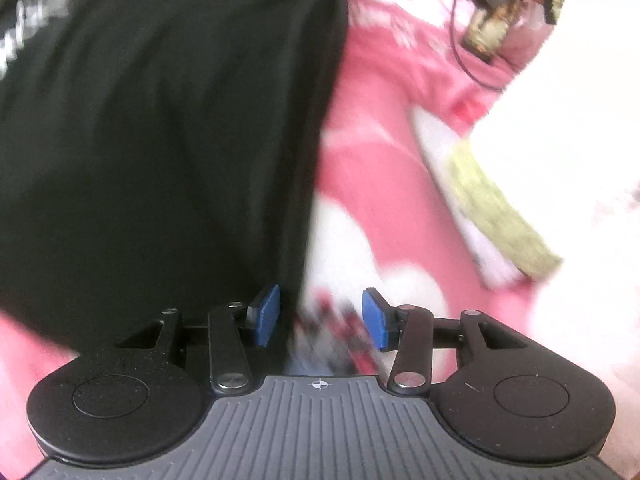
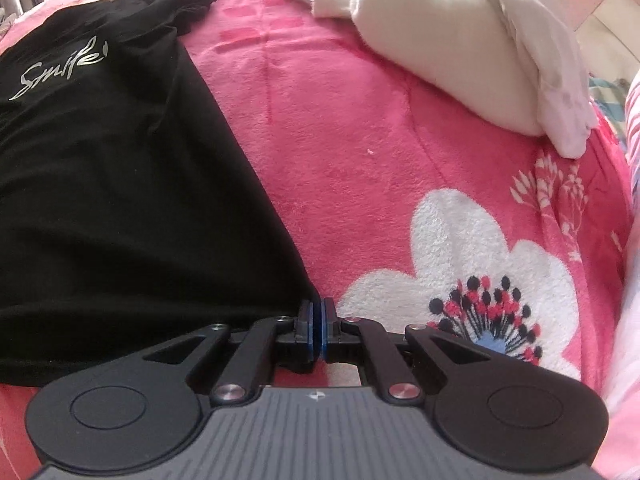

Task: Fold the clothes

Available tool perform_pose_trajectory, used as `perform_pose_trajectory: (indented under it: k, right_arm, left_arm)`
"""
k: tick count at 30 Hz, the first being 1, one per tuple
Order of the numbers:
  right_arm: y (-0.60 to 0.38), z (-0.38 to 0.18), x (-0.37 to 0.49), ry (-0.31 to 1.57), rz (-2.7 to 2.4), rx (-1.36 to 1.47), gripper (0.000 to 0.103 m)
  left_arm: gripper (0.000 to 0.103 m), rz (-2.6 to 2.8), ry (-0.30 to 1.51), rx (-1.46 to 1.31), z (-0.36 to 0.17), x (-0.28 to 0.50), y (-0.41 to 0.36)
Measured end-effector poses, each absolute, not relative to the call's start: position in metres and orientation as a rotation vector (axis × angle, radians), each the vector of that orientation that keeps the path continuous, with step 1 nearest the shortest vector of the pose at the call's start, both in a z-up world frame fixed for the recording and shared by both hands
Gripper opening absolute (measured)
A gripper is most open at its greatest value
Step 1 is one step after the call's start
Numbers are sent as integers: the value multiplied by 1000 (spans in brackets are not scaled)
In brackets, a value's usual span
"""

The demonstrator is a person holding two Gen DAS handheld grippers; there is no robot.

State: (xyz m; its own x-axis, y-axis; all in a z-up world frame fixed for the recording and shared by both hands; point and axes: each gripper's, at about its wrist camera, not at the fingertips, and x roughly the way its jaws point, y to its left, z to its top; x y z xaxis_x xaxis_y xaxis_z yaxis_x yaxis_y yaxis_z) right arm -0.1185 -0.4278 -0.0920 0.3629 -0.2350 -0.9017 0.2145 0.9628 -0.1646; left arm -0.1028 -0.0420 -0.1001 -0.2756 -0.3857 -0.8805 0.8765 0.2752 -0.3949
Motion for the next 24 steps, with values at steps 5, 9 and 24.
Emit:
perform_pose_trajectory:
  k: [5,9,24]
  right_arm:
    - [-429,-93,-117,1163,-303,8,4]
    - [-430,-94,-117,1165,-311,25,5]
    - [-426,-97,-118,1171,-309,17,6]
  left_arm:
    - [45,-1189,1498,332,-107,-91,-1]
    - [45,-998,1512,90,-107,-66,28]
    - [46,-854,1499,-30,-108,-51,57]
